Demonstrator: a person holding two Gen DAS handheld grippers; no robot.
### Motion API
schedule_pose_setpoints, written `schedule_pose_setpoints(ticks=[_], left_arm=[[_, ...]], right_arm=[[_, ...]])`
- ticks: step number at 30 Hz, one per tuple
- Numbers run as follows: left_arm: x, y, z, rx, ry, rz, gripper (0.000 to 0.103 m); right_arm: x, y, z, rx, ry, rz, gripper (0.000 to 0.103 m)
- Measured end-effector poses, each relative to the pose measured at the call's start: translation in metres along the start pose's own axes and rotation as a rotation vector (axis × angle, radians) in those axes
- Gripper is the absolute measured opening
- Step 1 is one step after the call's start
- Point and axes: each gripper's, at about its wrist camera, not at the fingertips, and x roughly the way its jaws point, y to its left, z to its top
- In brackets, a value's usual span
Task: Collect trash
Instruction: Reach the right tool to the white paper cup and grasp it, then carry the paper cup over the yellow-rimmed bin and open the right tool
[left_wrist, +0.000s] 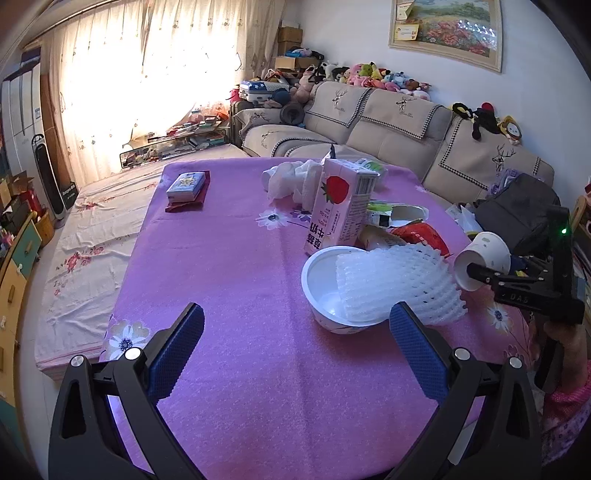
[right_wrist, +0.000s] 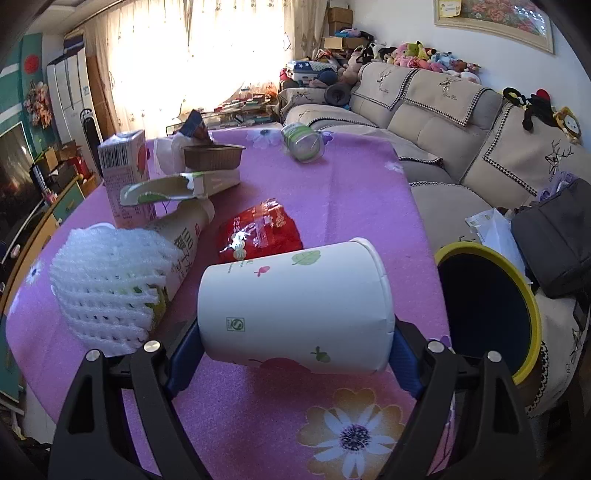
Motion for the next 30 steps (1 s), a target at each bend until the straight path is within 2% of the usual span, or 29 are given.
schedule_pose_setpoints(ticks=[2, 6, 10, 15, 19, 23, 24, 26, 30], left_arm=[[0.001, -0.004, 0.002, 0.006, 0.0, -0.013, 0.099], [0.002, -0.018, 0.007, 0.03, -0.008, -0.063, 0.099], [0.003, -0.04, 0.011, 0.082, -0.017, -0.097, 0.099], [0.004, -0.063, 0.013, 0.142, -0.015, -0.117, 0.099], [0.01, -0.078, 0.012, 0.18, 0.005, -0.125, 0.099], [0.021, -0.086, 0.01, 0.195, 0.042, -0.137, 0.099], [0.024, -0.087, 0.01, 0.197, 0.051, -0.142, 0.099], [0.028, -0.091, 0.01, 0.207, 0.063, -0.149, 0.099], [0.038, -0.098, 0.012, 0.228, 0.082, -0.163, 0.099]], right_arm=[[-0.012, -0.021, 0.005, 0.04, -0.022, -0.029, 0.08], [-0.017, -0.08, 0.012, 0.129, -0.02, -0.163, 0.08], [0.016, -0.146, 0.014, 0.207, 0.091, -0.29, 0.08], [0.082, -0.205, 0.004, 0.277, 0.268, -0.338, 0.08], [0.123, -0.232, -0.01, 0.311, 0.365, -0.352, 0.08], [0.147, -0.248, -0.019, 0.335, 0.423, -0.362, 0.08], [0.15, -0.25, -0.019, 0.341, 0.436, -0.361, 0.084], [0.152, -0.249, -0.02, 0.347, 0.435, -0.354, 0.094], [0.141, -0.244, -0.014, 0.339, 0.411, -0.36, 0.095]])
